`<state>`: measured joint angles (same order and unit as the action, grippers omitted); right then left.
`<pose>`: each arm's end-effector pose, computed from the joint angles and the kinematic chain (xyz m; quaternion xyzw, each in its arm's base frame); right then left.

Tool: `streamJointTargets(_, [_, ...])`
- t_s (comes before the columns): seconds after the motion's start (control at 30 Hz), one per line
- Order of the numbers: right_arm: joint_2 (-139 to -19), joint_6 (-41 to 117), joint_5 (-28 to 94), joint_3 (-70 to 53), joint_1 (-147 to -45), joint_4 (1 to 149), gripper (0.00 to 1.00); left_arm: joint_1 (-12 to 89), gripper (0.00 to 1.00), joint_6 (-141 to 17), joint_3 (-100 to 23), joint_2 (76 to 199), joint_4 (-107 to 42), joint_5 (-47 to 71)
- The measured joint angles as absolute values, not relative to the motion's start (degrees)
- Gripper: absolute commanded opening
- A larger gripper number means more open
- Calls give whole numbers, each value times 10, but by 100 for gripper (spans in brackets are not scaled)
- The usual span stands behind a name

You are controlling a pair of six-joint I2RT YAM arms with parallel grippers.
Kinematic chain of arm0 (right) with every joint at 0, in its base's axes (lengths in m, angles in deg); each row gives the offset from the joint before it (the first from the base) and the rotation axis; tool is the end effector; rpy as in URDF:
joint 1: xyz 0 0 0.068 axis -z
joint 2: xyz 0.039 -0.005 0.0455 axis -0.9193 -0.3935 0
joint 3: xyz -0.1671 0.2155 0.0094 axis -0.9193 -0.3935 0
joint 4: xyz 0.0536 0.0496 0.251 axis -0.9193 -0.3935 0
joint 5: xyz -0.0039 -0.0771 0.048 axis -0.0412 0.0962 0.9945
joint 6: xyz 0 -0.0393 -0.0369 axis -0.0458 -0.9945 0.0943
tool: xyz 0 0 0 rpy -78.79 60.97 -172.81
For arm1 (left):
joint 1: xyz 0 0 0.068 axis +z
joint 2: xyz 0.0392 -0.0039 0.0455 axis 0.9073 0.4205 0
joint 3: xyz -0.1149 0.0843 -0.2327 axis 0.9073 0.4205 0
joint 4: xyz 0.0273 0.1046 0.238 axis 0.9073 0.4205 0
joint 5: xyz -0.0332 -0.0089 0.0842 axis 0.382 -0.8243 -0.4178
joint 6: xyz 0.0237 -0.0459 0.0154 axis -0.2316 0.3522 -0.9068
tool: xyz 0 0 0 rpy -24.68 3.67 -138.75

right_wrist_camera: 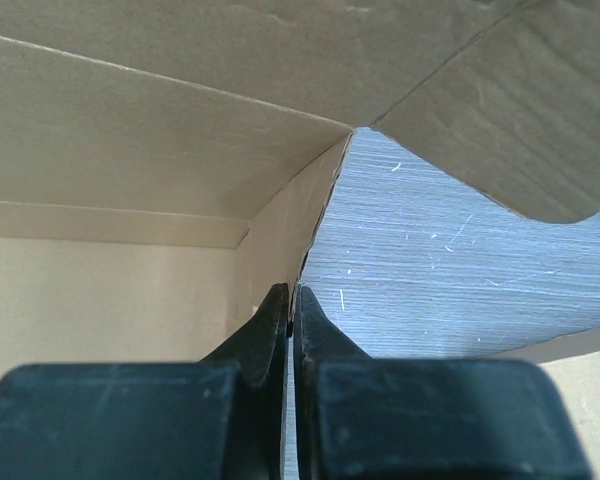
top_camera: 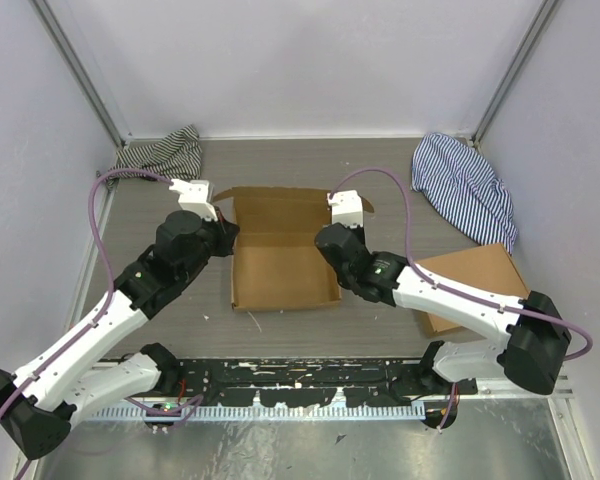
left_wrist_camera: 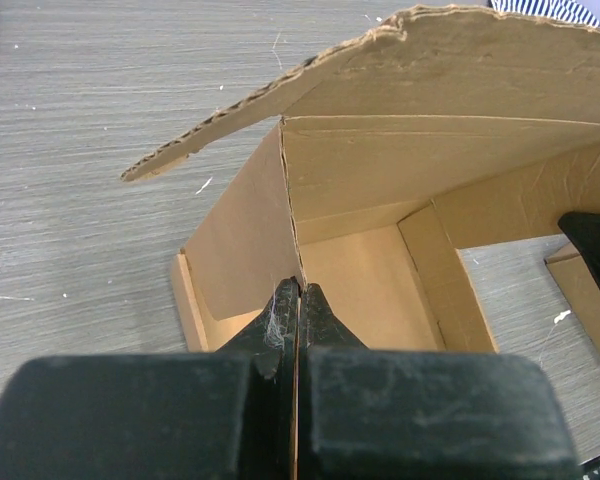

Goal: Fold the paper box

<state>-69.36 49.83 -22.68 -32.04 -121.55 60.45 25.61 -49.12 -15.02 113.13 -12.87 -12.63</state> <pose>0.1758 0.2023 0.2822 -0.0704 0.8278 -0.0394 0.5551 0.1639 -0.1223 0.3318 0.0261 0.8143 -0.2034 0.5431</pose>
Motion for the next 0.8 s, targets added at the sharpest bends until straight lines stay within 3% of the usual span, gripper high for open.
streamJointTargets(0.63, [-678, 544, -191, -348, -1214, 638, 1, 256, 0, -478, -81, 1077, -130, -128])
streamJointTargets(0.7, [-675, 548, -181, -351, -1214, 640, 6, 256, 0, -473, -68, 1066, -127, -128])
streamJointTargets(0.8, [-669, 554, -161, -352, -1214, 639, 24, 256, 0, -466, -56, 1052, -119, -128])
